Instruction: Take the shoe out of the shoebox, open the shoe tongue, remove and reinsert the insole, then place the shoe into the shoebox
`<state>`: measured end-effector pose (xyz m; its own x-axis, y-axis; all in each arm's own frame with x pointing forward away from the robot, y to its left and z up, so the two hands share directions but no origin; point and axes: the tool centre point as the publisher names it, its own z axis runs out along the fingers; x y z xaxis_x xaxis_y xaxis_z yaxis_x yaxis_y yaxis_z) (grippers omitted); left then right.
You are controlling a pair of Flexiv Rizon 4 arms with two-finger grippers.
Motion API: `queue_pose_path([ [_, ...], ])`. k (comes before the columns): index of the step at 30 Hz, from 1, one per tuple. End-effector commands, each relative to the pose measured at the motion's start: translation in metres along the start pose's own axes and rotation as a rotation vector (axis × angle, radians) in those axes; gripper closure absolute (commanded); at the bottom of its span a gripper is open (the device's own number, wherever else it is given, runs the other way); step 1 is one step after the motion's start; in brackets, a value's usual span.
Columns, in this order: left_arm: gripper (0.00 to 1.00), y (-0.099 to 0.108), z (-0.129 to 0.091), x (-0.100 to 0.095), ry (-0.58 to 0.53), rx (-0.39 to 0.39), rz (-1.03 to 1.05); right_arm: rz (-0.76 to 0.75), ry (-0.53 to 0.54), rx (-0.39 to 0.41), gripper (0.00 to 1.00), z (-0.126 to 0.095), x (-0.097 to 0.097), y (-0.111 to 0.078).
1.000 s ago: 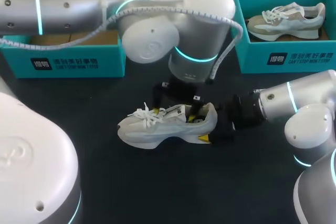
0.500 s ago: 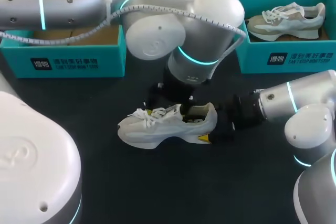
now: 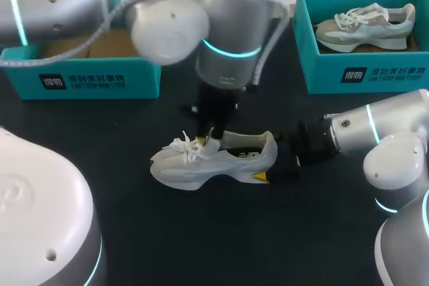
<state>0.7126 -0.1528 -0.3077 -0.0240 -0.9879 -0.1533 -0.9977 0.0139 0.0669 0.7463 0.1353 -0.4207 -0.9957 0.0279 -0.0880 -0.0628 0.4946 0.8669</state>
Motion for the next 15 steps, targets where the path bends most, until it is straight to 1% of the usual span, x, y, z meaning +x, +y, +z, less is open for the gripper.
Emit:
queue_pose_path([
  [1,1.0,0.003,-0.009,-0.017,0.113,0.004,0.013,0.0,-0.002,0.006,1.0,0.007,-0.003,-0.002],
  [5,1.0,0.005,-0.014,-0.027,0.155,-0.01,0.014,0.0,-0.002,0.006,1.0,0.007,-0.003,-0.002],
  [8,1.0,0.01,-0.014,-0.039,0.17,-0.019,-0.003,0.0,-0.002,0.006,1.0,0.007,-0.003,-0.002],
  [10,1.0,0.013,-0.009,-0.048,0.174,-0.027,-0.031,0.0,-0.002,0.006,1.0,0.007,-0.003,-0.002],
  [11,1.0,0.013,-0.009,-0.048,0.174,-0.027,-0.031,0.0,-0.002,0.006,1.0,0.007,-0.003,-0.002],
  [13,1.0,0.014,0.002,-0.06,0.186,-0.054,-0.07,0.0,-0.002,0.006,1.0,0.007,-0.003,-0.002],
  [15,1.0,0.014,0.01,-0.068,0.157,-0.053,-0.105,0.0,-0.002,0.006,1.0,0.007,-0.003,-0.002],
])
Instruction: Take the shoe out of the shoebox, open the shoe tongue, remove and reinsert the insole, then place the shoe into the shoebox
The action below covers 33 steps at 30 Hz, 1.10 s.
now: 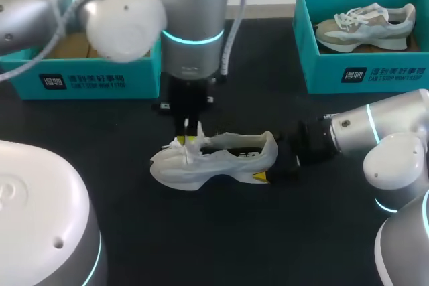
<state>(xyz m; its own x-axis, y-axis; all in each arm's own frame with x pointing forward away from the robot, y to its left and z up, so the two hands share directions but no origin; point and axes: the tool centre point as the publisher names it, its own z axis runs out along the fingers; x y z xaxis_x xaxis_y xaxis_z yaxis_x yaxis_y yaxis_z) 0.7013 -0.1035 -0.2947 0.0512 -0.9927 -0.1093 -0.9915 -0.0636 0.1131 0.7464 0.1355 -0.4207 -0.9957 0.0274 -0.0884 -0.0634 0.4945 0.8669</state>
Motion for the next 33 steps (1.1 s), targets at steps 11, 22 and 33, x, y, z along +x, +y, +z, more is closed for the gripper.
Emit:
queue_pose_path([
  [11,1.0,-0.009,0.065,-0.052,0.058,-0.063,-0.164,0.0,-0.002,0.006,1.0,0.006,-0.003,-0.002],
  [22,0.0,-0.019,0.092,-0.067,0.018,-0.103,-0.23,0.0,-0.002,0.006,1.0,0.006,-0.003,-0.002],
  [33,0.0,-0.008,0.054,-0.072,0.118,-0.053,-0.112,0.0,-0.002,0.006,1.0,0.006,-0.003,-0.002],
])
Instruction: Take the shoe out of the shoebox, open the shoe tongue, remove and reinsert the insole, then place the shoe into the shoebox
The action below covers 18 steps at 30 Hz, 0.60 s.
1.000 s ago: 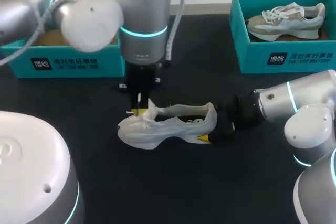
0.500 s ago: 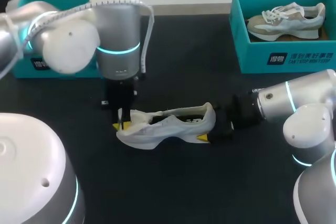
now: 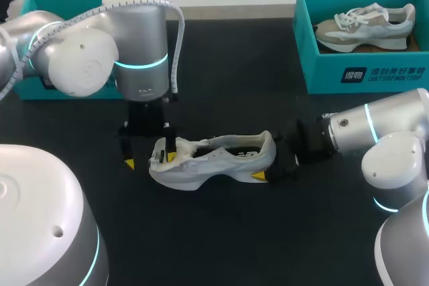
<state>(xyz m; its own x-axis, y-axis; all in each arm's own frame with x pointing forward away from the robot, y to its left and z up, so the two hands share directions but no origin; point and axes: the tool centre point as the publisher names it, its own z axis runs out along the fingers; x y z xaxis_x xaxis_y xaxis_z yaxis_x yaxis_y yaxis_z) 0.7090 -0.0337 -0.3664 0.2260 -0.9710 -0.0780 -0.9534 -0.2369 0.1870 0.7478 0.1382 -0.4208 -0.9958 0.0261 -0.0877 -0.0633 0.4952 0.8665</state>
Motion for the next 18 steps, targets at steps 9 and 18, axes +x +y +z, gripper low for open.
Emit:
queue_pose_path([
  [9,0.0,0.018,-0.084,0.001,0.042,0.095,0.4,0.0,-0.004,0.005,1.0,0.004,-0.001,-0.003],
  [18,0.0,0.018,-0.143,0.021,0.091,0.057,1.385,0.0,-0.004,0.005,1.0,0.004,-0.001,-0.003],
])
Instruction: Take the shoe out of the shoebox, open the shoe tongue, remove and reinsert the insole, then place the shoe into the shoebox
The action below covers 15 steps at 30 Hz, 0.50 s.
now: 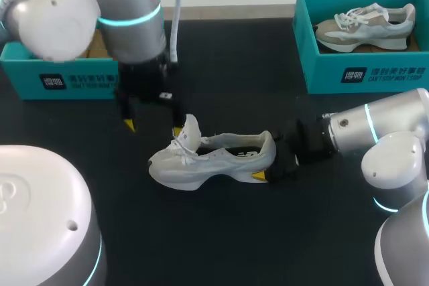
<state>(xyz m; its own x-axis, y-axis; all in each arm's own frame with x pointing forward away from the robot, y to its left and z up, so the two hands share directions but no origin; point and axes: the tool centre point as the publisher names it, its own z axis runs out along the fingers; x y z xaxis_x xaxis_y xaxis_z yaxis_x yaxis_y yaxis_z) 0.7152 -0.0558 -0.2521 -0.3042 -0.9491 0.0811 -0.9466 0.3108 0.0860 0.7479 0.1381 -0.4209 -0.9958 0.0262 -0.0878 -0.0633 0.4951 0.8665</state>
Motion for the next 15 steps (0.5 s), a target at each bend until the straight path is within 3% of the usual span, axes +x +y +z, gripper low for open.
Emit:
queue_pose_path([
  [1,0.0,-0.011,-0.032,0.009,0.057,-0.045,0.918,0.0,-0.004,0.005,1.0,0.004,-0.001,-0.003],
  [5,0.0,-0.021,-0.041,0.026,0.017,-0.082,1.197,0.0,-0.004,0.005,1.0,0.004,-0.001,-0.003],
  [7,0.0,-0.031,-0.041,0.043,-0.026,-0.097,1.321,0.0,-0.004,0.005,1.0,0.004,-0.001,-0.003],
  [8,0.32,-0.033,-0.04,0.047,-0.047,-0.104,1.359,0.0,-0.004,0.005,1.0,0.004,-0.001,-0.003],
  [9,0.84,-0.035,-0.039,0.054,-0.054,-0.103,1.404,0.0,-0.004,0.005,1.0,0.004,-0.001,-0.003],
  [10,1.0,-0.037,-0.039,0.061,-0.057,-0.101,1.448,0.0,-0.004,0.005,1.0,0.004,-0.001,-0.003],
  [15,1.0,-0.041,-0.04,0.089,-0.061,-0.07,1.619,0.0,-0.004,0.005,1.0,0.004,-0.001,-0.003],
])
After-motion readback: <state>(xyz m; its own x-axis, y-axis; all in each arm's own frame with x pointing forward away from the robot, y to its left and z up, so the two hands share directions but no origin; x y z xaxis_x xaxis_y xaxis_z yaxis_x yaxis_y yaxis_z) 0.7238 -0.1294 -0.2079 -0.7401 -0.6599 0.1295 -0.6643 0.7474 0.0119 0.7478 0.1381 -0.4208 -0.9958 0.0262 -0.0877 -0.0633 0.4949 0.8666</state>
